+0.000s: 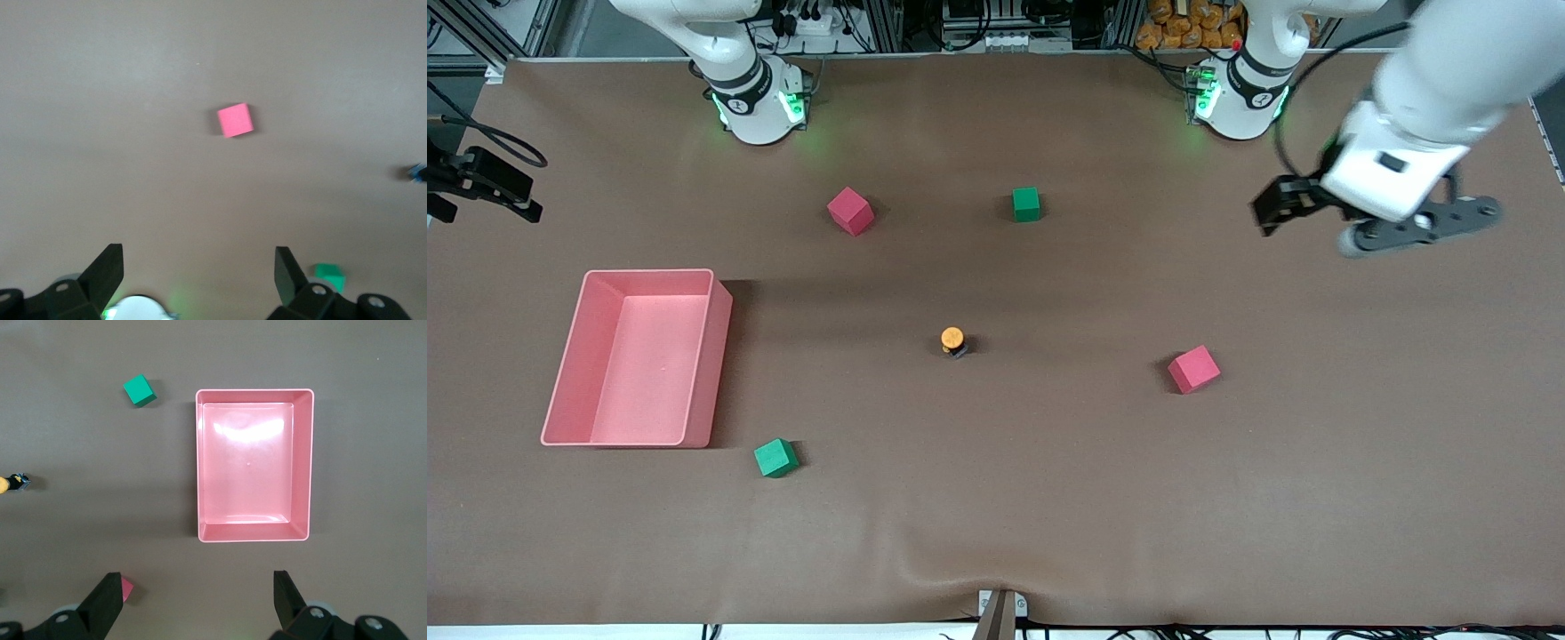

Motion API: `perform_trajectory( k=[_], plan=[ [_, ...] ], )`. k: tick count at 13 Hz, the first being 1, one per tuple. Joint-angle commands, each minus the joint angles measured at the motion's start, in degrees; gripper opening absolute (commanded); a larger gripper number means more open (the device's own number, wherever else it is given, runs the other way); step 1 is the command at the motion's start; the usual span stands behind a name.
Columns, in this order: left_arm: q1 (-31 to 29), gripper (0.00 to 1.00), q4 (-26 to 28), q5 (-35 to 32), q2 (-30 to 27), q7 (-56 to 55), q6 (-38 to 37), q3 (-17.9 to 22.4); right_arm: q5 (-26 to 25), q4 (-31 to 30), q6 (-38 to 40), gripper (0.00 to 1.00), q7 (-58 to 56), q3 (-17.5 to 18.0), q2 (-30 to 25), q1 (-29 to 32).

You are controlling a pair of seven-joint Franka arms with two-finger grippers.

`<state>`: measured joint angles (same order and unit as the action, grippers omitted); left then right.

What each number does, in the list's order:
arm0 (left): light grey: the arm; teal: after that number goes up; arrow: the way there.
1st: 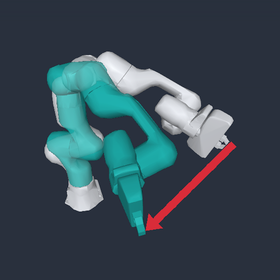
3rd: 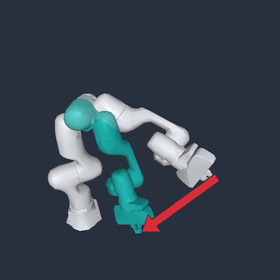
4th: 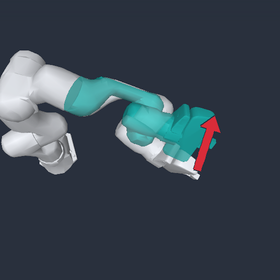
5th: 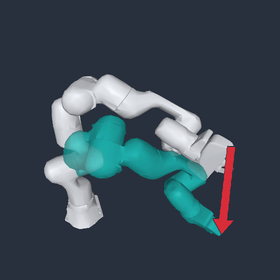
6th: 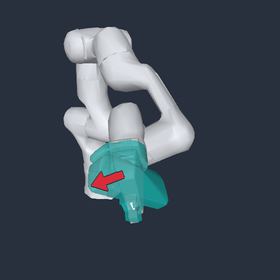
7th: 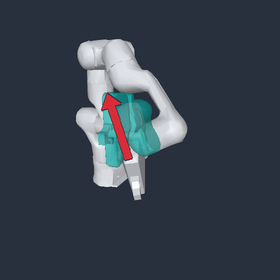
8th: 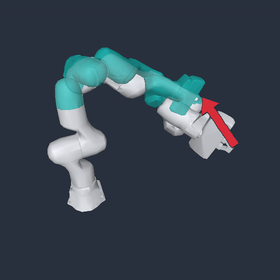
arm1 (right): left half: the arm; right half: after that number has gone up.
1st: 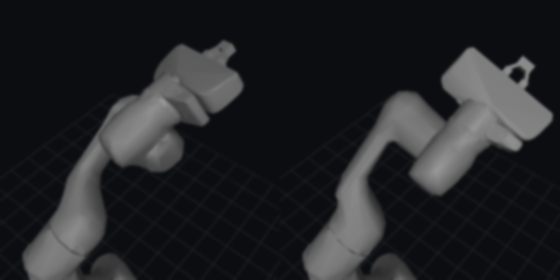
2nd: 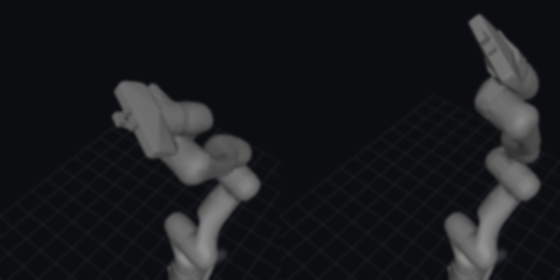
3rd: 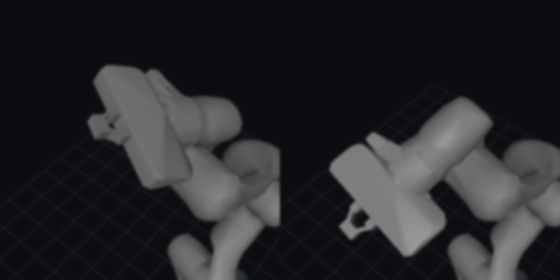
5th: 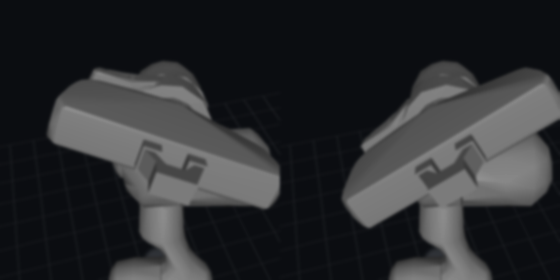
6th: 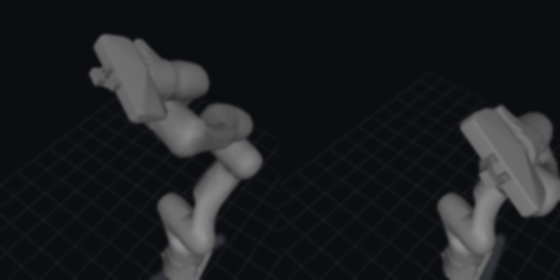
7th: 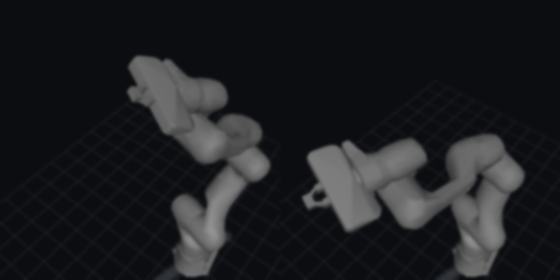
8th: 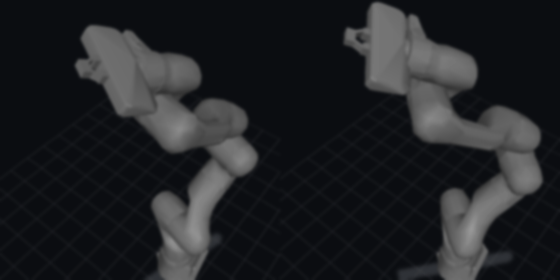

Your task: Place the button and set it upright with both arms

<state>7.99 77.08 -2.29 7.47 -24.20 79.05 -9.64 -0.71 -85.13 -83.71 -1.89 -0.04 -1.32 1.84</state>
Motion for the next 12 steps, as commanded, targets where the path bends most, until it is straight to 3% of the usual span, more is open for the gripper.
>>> perform_trajectory(
  k=[1, 3, 5, 7, 12],
  plan=[
    [-6.6, 1.0, 5.3, 1.2, -4.2, 10.0, -0.4, -0.8, 0.4, 1.1, 1.1, 1.0, -0.7, 0.6, 0.4, 1.1],
    [-10.1, 1.0, 12.2, 3.0, -8.4, 13.7, 2.9, -0.8, 0.4, 1.1, 1.4, 1.0, -0.6, 0.6, 0.4, 1.1],
    [-10.7, 1.0, 24.4, 3.2, -16.6, 14.7, 12.2, -0.6, 0.5, 1.1, 1.4, 1.0, -0.6, 0.6, 0.4, 1.1],
    [-11.6, 1.0, 23.8, 3.2, -16.7, 16.7, 12.3, -0.4, 0.5, 1.0, 1.6, 1.0, -0.6, 0.5, 0.4, 1.1],
    [-12.4, 1.0, 15.5, 3.1, -12.9, 18.1, 6.4, -0.4, 0.6, 1.0, 1.7, 1.0, -0.5, 0.4, 0.4, 1.1]
  ],
)
